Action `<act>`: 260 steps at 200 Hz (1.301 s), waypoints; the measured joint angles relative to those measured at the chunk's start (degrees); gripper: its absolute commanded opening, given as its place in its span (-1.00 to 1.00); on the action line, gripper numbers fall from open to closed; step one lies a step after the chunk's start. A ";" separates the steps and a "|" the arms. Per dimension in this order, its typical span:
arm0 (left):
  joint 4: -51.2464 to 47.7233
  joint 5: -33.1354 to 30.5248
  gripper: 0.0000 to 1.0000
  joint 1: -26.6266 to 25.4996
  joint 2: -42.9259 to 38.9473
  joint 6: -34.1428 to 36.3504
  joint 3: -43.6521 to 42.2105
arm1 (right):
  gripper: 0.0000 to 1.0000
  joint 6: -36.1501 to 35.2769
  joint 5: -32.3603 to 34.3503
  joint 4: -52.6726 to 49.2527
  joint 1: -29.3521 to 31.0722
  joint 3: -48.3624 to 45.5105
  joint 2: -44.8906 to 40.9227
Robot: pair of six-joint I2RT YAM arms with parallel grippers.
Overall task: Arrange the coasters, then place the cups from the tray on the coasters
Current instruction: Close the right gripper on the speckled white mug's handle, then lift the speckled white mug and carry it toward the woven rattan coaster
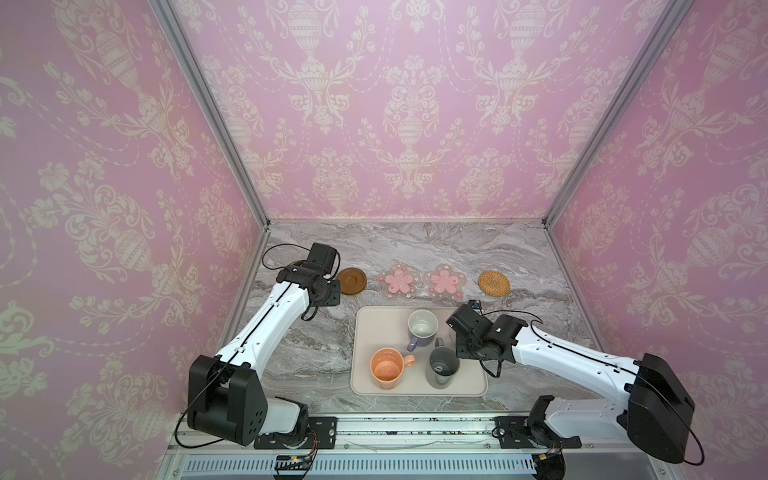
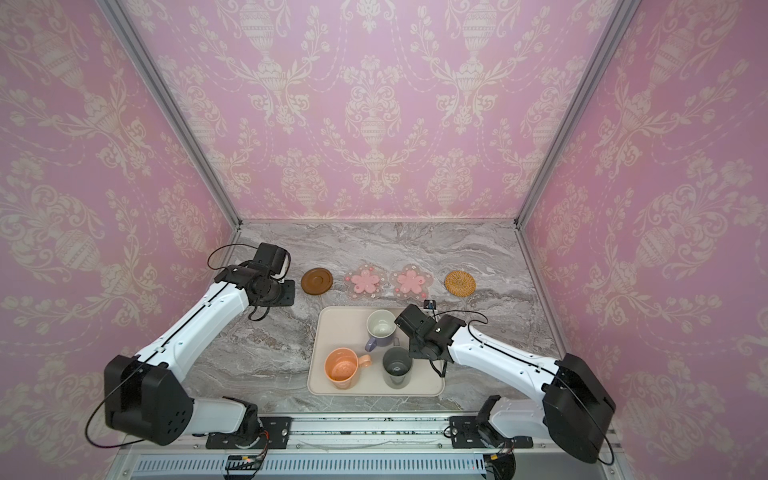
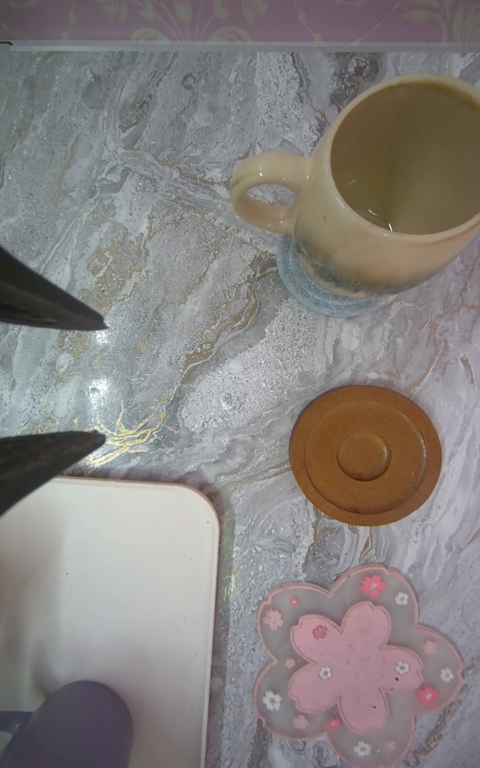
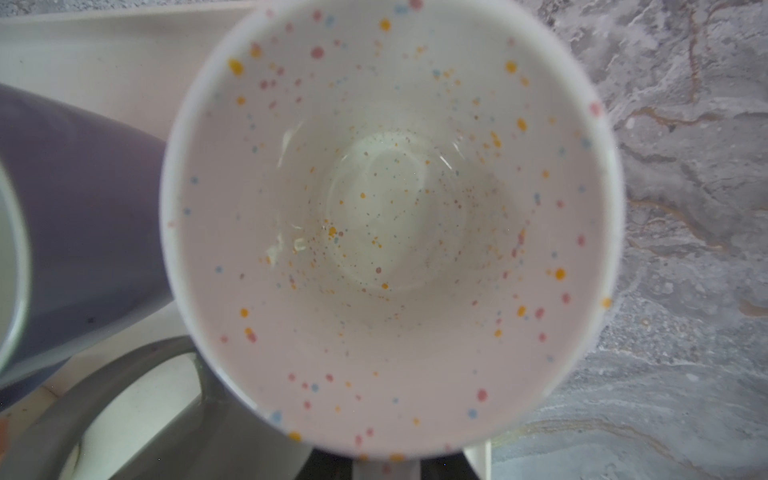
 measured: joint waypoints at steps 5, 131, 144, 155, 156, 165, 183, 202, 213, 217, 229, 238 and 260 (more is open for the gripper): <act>0.02 0.00 -0.14 0.00 0.00 0.00 -0.02 | -0.69 -0.02 0.04 -0.07 0.00 0.04 0.02; 0.02 0.00 -0.14 0.00 -0.04 0.00 -0.09 | -1.00 -2.64 1.53 -2.97 0.00 1.27 -0.72; 0.02 0.00 -0.14 0.00 -0.04 0.00 -0.09 | -1.00 -2.86 1.79 -3.56 0.00 1.49 -1.49; 0.02 0.00 -0.14 0.00 -0.04 0.00 -0.09 | -1.00 -3.04 2.03 -4.15 0.00 1.68 -2.16; 0.02 0.00 -0.14 0.00 -0.04 0.00 -0.09 | -1.00 -3.04 2.05 -4.22 0.00 1.68 -2.19; 0.02 0.00 -0.14 0.00 -0.07 0.00 -0.09 | -1.00 -3.23 2.32 -4.72 0.00 1.92 -2.62; 0.02 0.00 -0.14 0.00 -0.26 0.00 -0.09 | -1.00 -3.89 3.08 -5.68 -0.02 2.43 -3.52; 0.02 0.00 -0.14 0.00 -0.61 -0.04 -0.09 | -1.00 -4.37 3.76 -6.38 -0.46 2.71 -4.85; 0.04 0.00 -0.14 0.00 -0.81 -0.22 -0.09 | -1.00 -4.55 4.02 -6.71 -0.83 2.71 -5.84; 0.04 0.00 -0.14 0.00 -0.90 -0.22 -0.11 | -1.00 -4.68 4.07 -6.80 -1.01 2.71 -6.19; 0.04 0.00 -0.14 0.00 -1.11 -0.24 -0.35 | -1.00 -4.96 4.09 -6.99 -1.51 2.71 -7.19; 0.09 0.00 -0.14 0.00 -1.22 -0.24 -0.57 | -1.00 -5.33 4.26 -7.08 -1.92 2.71 -7.87; 0.04 0.00 -0.14 0.00 -1.22 -0.26 -0.98 | -1.00 -6.10 4.48 -7.23 -3.06 2.82 -9.01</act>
